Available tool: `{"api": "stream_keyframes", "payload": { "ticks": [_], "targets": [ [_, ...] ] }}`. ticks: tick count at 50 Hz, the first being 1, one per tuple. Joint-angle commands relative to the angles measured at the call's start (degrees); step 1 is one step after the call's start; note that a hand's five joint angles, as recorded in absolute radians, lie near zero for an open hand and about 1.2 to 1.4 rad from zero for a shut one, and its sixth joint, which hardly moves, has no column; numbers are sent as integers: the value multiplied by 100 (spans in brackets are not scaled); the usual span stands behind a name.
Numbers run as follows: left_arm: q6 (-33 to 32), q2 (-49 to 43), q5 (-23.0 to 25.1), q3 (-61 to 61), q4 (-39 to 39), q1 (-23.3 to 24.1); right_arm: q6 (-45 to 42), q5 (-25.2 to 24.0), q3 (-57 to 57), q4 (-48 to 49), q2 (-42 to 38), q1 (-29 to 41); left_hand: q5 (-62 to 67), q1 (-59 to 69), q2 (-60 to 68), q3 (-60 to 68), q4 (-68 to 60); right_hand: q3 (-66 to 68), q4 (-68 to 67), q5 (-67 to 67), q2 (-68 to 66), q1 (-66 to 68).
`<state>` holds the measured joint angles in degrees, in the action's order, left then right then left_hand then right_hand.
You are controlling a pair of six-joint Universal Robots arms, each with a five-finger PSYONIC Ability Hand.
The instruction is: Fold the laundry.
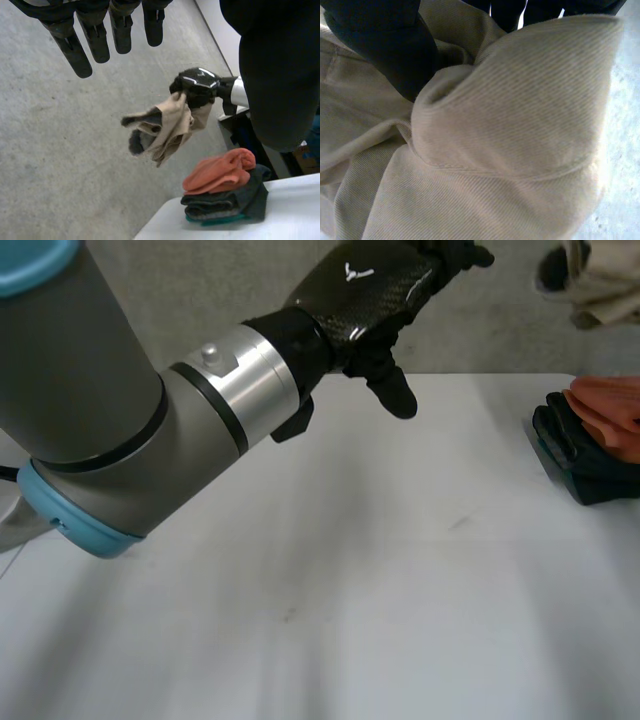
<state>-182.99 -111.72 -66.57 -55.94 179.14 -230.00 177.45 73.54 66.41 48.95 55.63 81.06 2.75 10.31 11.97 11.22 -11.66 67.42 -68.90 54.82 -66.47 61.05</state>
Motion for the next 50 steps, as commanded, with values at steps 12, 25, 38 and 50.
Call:
{"api": "stream_keyframes", "payload": {
  "ticks": [12,25,38,50],
  "targets": [
    [-8,-174,-5,-198,6,35,97,-2476,-190,642,-2135,-1549,-85,158,-7,67,-24,1258,-1110,1518,-1353,1895],
    [0,-113,3,-233,6,131,632,-2152,249,-15,-792,-1619,-85,158,-7,67,-24,-5742,5890,-5482,5647,-5105],
    [18,10,3,-277,-2,333,-700,-1511,443,-3478,343,-2049,-102,141,-24,50,-7,-5742,5890,-5482,5647,-5105],
    [0,256,-172,47,138,255,-2708,688,293,-3588,1256,-1840,-169,74,-91,-17,60,-5742,5890,-5482,5647,-5105]
  ]
}}
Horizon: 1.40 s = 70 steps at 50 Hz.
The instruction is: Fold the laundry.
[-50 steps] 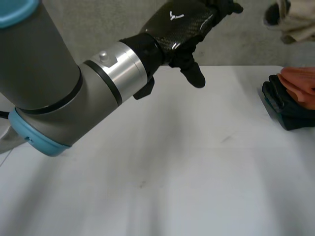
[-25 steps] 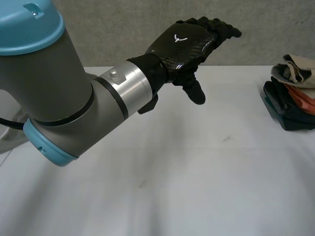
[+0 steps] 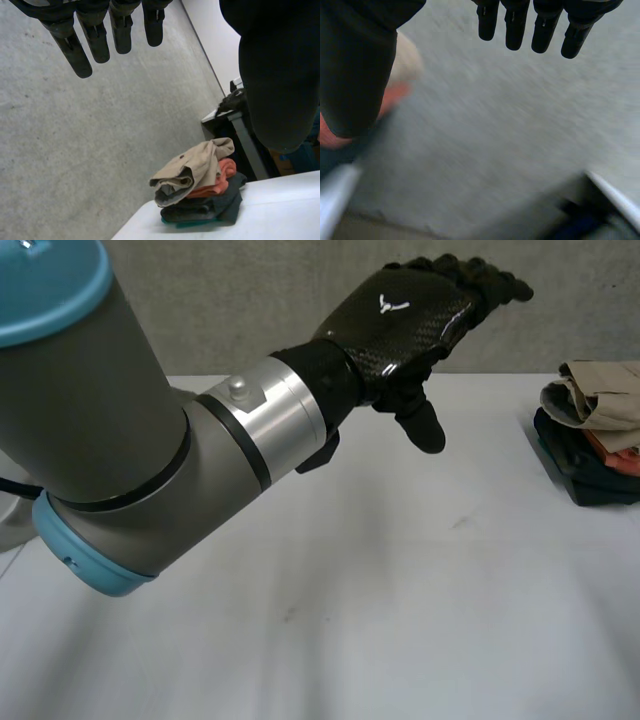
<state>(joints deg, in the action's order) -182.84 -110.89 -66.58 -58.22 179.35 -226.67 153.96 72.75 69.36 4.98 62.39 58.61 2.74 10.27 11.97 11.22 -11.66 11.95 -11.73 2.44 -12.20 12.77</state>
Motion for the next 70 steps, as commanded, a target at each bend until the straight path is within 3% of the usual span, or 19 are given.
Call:
{"api": "stream_keyframes", "payload": {
  "ticks": [1,5,9,10,13,18,22,29,33,45,70],
  "targets": [
    [-14,216,-258,346,118,-105,-245,759,60,1012,747,510,-169,78,-92,-16,60,-195,173,-244,220,-277],
    [-67,278,-890,619,100,-438,335,662,691,1979,1661,1020,-169,78,-92,-16,60,-195,173,-244,220,-277],
    [-286,313,-1357,619,-58,-1298,635,84,1762,2918,2355,2071,-135,112,-58,17,26,-195,173,-244,220,-277],
    [-539,322,-1471,576,-206,-1692,618,-22,1922,3008,2409,2328,-135,112,-58,17,26,-195,173,-244,220,-277],
    [-1129,279,-1533,470,-418,-2204,469,-330,2562,3158,2506,3241,-152,95,-75,0,43,-195,173,-244,220,-277],
    [-2700,-308,-1481,49,-489,-3074,-85,-340,3302,2922,2454,4000,-185,61,-108,-33,77,-195,173,-244,220,-277],
    [-3353,-1081,-1402,74,-288,-3470,-489,-243,3672,2535,2261,4308,-185,61,-108,-33,77,-195,173,-244,220,-277],
    [-3372,-2295,-358,487,556,-4016,-824,-191,3848,2025,1567,4800,-35,212,42,117,-74,-195,173,-244,220,-277],
    [-3389,-2796,-57,768,627,-4078,-815,-103,3988,1954,1408,4809,351,598,428,503,-459,-195,173,-244,220,-277],
    [-3416,-2886,-189,338,258,-4069,-850,-32,4147,2033,1127,4827,1663,1910,1740,1815,-1772,-195,173,-244,220,-277],
    [-3433,-3887,-400,1067,346,-4192,-833,-32,4147,2025,1109,4774,1916,2163,1994,2069,-2025,-195,173,-244,220,-277]
  ]
}}
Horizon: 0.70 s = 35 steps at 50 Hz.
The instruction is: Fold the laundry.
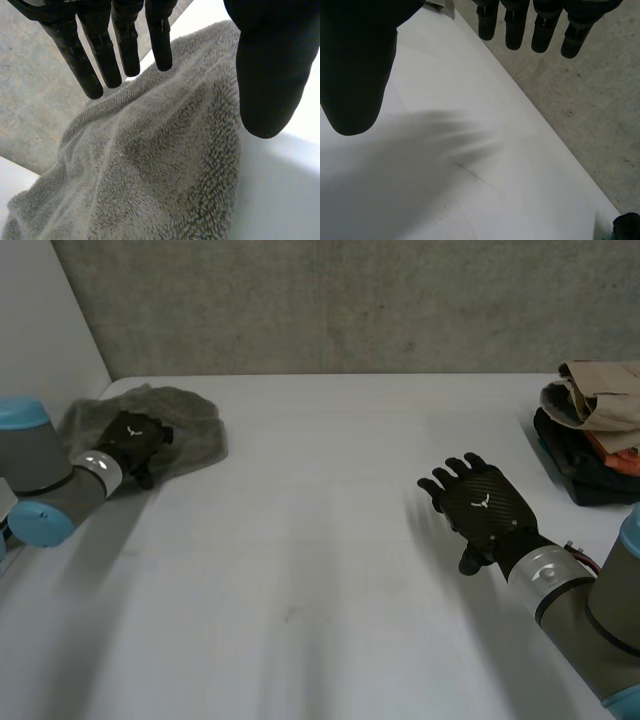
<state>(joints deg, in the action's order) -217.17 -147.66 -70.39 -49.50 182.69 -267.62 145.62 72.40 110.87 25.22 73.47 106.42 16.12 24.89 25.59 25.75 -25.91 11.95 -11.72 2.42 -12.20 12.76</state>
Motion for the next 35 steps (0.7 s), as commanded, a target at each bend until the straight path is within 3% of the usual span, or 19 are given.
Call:
{"api": "stream_keyframes", "payload": {
  "ticks": [1,6,11,20,26,35],
  "targets": [
    [-1,-228,-19,204,21,-141,1,2,-4,0,0,-8,663,785,716,699,-683,-195,172,-242,220,-276],
    [-1,-359,-18,353,47,-229,-8,2,-4,9,-8,1,1922,2044,1975,1958,-1942,-195,172,-242,220,-276],
    [-1,-360,-89,424,117,-229,1,2,-4,9,-8,-8,5383,5505,5436,5419,-5403,-195,172,-242,220,-276],
    [-1,-412,-704,432,1066,-203,1,54,14,0,-8,1,5388,5511,5441,5425,-5409,-195,172,-242,220,-276],
    [96,-158,-933,345,988,51,10,116,-3,0,0,1,5388,5511,5441,5425,-5409,-195,172,-242,220,-276],
    [1702,2185,-968,-463,909,1061,80,142,-83,0,71,-17,5388,5511,5441,5425,-5409,-195,172,-242,220,-276]
  ]
}}
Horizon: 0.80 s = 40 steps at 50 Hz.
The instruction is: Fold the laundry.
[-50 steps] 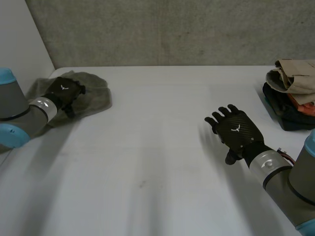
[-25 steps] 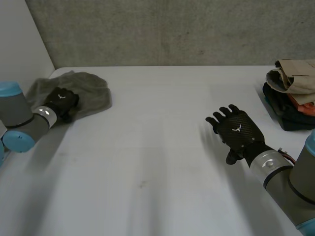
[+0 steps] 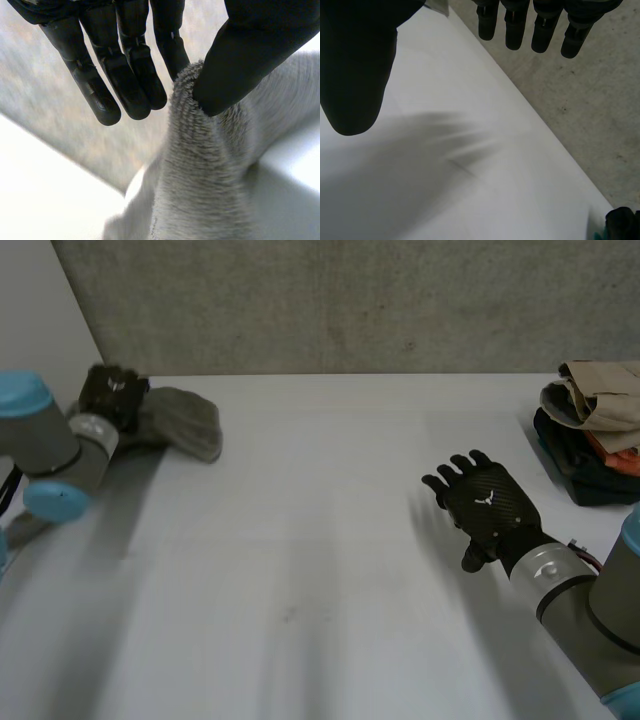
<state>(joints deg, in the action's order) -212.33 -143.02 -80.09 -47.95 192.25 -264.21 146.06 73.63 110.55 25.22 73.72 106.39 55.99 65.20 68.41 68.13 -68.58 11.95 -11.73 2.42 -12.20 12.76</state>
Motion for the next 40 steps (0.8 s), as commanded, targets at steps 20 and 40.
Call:
{"api": "stream_keyframes", "payload": {
  "ticks": [20,40],
  "targets": [
    [2855,3027,38,-1656,85,2803,370,117,-25,-70,467,-66,1401,1480,1159,1187,-1142,-195,173,-242,220,-276],
    [1721,2190,-797,-1735,-487,3421,547,926,-736,-1481,1099,-593,-4737,-4657,-4978,-4950,4996,-195,173,-242,220,-276]
  ]
}}
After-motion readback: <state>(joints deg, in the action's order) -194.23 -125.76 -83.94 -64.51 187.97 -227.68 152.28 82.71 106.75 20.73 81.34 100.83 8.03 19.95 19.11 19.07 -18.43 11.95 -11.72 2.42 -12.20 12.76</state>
